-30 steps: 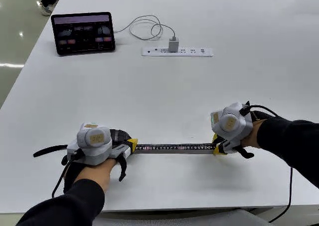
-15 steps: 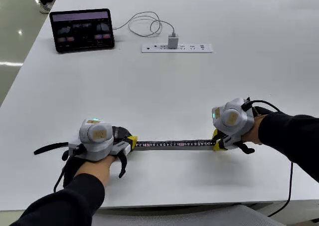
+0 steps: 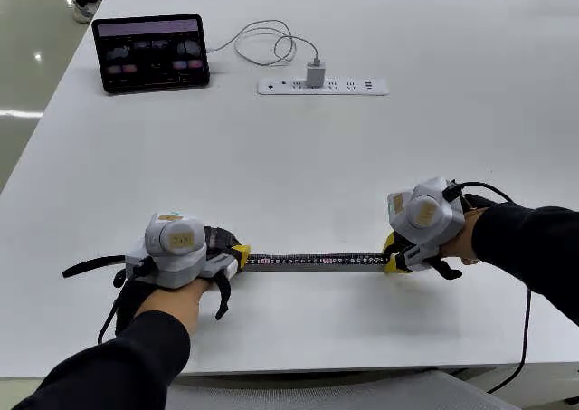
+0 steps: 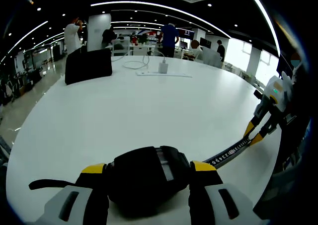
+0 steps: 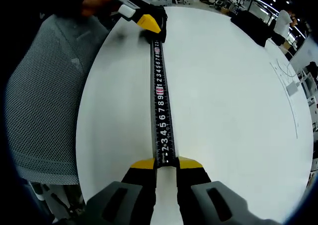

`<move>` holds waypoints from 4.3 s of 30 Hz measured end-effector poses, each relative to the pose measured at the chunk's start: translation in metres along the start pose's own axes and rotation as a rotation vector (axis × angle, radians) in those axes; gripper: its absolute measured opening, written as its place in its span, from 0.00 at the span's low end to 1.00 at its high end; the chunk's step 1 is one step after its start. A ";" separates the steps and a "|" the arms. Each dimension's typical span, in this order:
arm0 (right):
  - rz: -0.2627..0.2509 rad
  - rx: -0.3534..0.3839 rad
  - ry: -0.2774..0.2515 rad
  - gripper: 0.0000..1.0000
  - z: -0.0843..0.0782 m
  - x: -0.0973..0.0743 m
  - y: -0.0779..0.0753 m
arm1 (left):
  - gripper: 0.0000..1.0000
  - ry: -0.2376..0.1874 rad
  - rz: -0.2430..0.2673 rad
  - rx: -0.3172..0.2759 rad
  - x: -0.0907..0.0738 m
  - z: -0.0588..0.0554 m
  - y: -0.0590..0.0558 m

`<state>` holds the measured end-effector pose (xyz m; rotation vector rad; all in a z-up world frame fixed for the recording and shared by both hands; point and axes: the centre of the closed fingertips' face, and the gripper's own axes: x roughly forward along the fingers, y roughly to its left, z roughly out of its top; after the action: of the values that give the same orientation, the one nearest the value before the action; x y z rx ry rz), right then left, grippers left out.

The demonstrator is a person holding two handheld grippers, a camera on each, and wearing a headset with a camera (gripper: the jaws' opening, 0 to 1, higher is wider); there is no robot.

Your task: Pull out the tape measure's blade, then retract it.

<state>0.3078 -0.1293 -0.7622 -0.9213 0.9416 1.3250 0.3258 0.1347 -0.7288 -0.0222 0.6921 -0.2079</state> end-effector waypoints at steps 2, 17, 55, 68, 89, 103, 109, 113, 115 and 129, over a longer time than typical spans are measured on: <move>0.002 -0.002 0.000 0.10 0.002 0.001 0.001 | 0.61 0.000 -0.001 0.000 0.000 0.000 0.000; -0.002 0.010 -0.004 0.10 0.011 0.005 -0.002 | 0.61 0.004 -0.003 -0.005 -0.001 0.000 0.000; -0.001 0.042 -0.033 0.11 0.033 0.013 -0.005 | 0.61 0.007 -0.008 -0.016 -0.001 -0.001 0.000; -0.001 0.043 -0.037 0.11 0.040 0.016 -0.005 | 0.61 0.008 -0.008 -0.019 -0.001 -0.001 0.000; 0.000 0.050 -0.059 0.11 0.056 0.021 -0.004 | 0.61 0.009 -0.010 -0.022 -0.001 -0.001 0.000; 0.003 0.044 -0.068 0.11 0.067 0.024 -0.003 | 0.61 0.009 -0.011 -0.023 -0.001 -0.001 0.000; 0.003 0.040 -0.070 0.11 0.071 0.025 -0.003 | 0.61 0.008 -0.011 -0.024 -0.001 -0.001 0.000; 0.006 0.042 -0.073 0.10 0.073 0.026 -0.003 | 0.61 0.009 -0.012 -0.026 -0.001 -0.001 0.000; 0.005 0.039 -0.072 0.10 0.074 0.027 -0.003 | 0.61 0.010 -0.012 -0.026 -0.001 -0.001 0.000; 0.009 0.039 -0.085 0.10 0.085 0.032 -0.001 | 0.61 0.009 -0.013 -0.027 -0.001 -0.001 0.000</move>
<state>0.3125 -0.0387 -0.7618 -0.8249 0.9037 1.3387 0.3245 0.1349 -0.7286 -0.0513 0.7042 -0.2112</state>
